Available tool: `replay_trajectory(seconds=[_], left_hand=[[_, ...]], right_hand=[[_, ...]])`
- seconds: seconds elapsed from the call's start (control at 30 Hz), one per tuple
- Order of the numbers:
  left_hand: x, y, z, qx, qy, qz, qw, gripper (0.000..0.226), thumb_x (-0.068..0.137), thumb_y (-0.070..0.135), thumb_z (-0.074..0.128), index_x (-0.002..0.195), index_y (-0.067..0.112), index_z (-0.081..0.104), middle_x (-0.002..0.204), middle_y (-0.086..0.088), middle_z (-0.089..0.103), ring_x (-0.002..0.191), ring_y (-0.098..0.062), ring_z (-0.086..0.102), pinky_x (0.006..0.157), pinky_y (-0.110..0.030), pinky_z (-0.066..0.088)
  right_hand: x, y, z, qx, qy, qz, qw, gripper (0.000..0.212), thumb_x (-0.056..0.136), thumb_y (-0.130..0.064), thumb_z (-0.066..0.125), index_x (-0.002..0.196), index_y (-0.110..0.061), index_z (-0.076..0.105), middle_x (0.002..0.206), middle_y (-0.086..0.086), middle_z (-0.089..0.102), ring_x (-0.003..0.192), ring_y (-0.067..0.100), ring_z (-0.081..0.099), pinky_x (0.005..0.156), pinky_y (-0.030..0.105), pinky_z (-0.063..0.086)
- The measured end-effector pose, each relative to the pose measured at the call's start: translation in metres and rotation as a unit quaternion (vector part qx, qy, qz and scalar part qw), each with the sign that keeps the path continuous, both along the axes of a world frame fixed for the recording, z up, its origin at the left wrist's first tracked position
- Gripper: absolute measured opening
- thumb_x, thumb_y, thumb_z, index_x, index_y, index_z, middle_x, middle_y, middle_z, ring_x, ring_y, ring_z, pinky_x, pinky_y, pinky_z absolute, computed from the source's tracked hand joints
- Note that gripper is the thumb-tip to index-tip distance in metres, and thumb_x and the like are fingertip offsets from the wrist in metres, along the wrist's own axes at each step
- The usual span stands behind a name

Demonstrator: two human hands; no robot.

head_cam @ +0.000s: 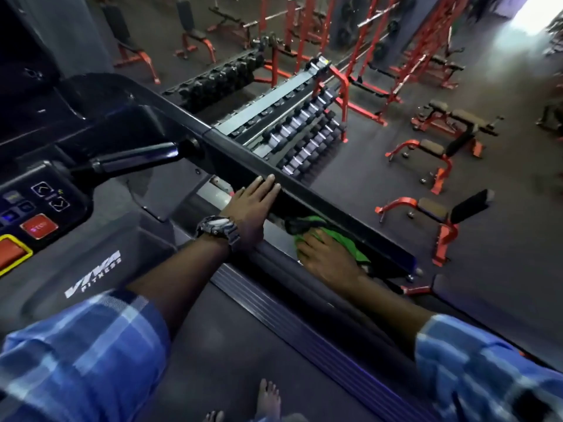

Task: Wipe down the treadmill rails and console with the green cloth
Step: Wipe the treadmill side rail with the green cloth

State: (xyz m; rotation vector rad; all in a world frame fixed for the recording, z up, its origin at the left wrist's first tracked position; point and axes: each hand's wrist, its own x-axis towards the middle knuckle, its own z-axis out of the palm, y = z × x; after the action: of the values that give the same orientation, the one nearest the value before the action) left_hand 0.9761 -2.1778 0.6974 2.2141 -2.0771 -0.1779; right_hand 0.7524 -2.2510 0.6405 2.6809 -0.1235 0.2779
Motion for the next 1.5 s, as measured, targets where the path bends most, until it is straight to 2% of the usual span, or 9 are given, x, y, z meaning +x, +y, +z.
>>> replay_trajectory(seconds=[0.13,0.27,0.57,0.73,0.97,1.13,1.23,1.4,1.5], left_hand=[[-0.022,0.01,0.001,-0.019,0.013,-0.03,0.999,0.099,0.07,0.017,0.062,0.15,0.024,0.005,0.16,0.002,-0.005,0.147,-0.022,0.0,0.114,-0.048,0.023],[-0.044,0.011,-0.005,-0.039,0.005,-0.065,0.997,0.096,0.073,0.025,0.064,0.15,0.019,0.006,0.16,0.002,-0.007,0.147,-0.021,-0.003,0.116,-0.046,0.02],[-0.065,0.012,-0.012,-0.056,-0.001,-0.1,0.993,0.096,0.074,0.033,0.065,0.15,0.017,0.008,0.159,0.0,-0.009,0.147,-0.022,-0.008,0.117,-0.046,0.014],[-0.103,0.002,-0.009,-0.049,0.0,-0.139,0.989,0.098,0.075,0.036,0.064,0.15,0.017,0.003,0.16,0.002,-0.006,0.147,-0.021,-0.007,0.118,-0.047,0.012],[-0.155,0.004,-0.006,-0.039,0.035,-0.051,0.997,0.101,0.073,0.039,0.067,0.15,0.016,0.006,0.16,0.004,-0.003,0.146,-0.026,-0.008,0.115,-0.051,0.022],[-0.223,0.002,-0.003,-0.031,0.049,0.026,0.998,0.104,0.071,0.034,0.068,0.149,0.007,0.006,0.16,-0.005,0.0,0.146,-0.03,-0.009,0.117,-0.044,0.019],[-0.253,0.005,-0.001,-0.037,0.079,0.073,0.994,0.101,0.072,0.026,0.068,0.149,0.005,0.005,0.159,-0.008,-0.001,0.146,-0.028,-0.008,0.119,-0.039,0.013],[-0.274,0.007,0.006,-0.035,0.138,0.129,0.981,0.092,0.075,0.021,0.065,0.149,0.008,0.011,0.159,-0.006,0.005,0.147,-0.022,0.001,0.117,-0.038,0.021],[-0.277,0.001,0.01,-0.054,0.183,0.16,0.968,0.083,0.074,0.015,0.062,0.147,0.007,0.022,0.158,-0.006,0.015,0.146,-0.023,0.011,0.117,-0.032,0.021]], right_hand=[[-0.039,-0.001,0.036,-0.056,-0.022,-0.01,0.998,0.024,0.101,-0.014,0.047,0.096,-0.018,0.071,0.096,0.001,0.067,0.089,0.026,0.063,0.085,0.041,0.043],[-0.003,0.008,0.041,-0.096,-0.078,-0.033,0.992,0.036,0.105,-0.015,0.034,0.104,-0.021,0.069,0.108,-0.001,0.069,0.102,0.023,0.065,0.091,0.041,0.041],[-0.108,0.002,0.054,-0.064,0.02,0.053,0.996,0.026,0.101,-0.013,0.05,0.089,-0.022,0.071,0.098,-0.001,0.071,0.086,0.024,0.067,0.085,0.036,0.045],[-0.098,0.002,0.039,-0.09,-0.003,0.011,0.996,0.024,0.102,-0.016,0.051,0.101,-0.026,0.073,0.116,-0.003,0.071,0.106,0.023,0.067,0.099,0.041,0.04],[-0.184,-0.019,0.057,-0.027,-0.005,0.094,0.995,0.043,0.106,-0.013,0.034,0.099,-0.025,0.074,0.113,-0.002,0.073,0.106,0.024,0.068,0.099,0.041,0.041],[-0.181,-0.035,0.053,-0.016,-0.028,0.105,0.994,0.022,0.092,-0.021,0.05,0.103,-0.029,0.068,0.118,-0.006,0.067,0.11,0.022,0.061,0.093,0.037,0.036],[-0.19,-0.035,0.034,0.042,-0.069,0.094,0.992,0.015,0.089,-0.025,0.059,0.101,-0.027,0.067,0.118,-0.004,0.067,0.114,0.022,0.056,0.102,0.04,0.034],[-0.198,-0.054,0.042,0.175,-0.068,0.125,0.974,0.023,0.086,-0.032,0.068,0.106,-0.02,0.07,0.118,0.002,0.066,0.114,0.027,0.057,0.102,0.043,0.041],[-0.184,-0.05,0.042,0.25,-0.141,0.123,0.95,0.023,0.086,-0.026,0.067,0.105,-0.014,0.07,0.112,0.006,0.066,0.106,0.029,0.059,0.098,0.045,0.046]])
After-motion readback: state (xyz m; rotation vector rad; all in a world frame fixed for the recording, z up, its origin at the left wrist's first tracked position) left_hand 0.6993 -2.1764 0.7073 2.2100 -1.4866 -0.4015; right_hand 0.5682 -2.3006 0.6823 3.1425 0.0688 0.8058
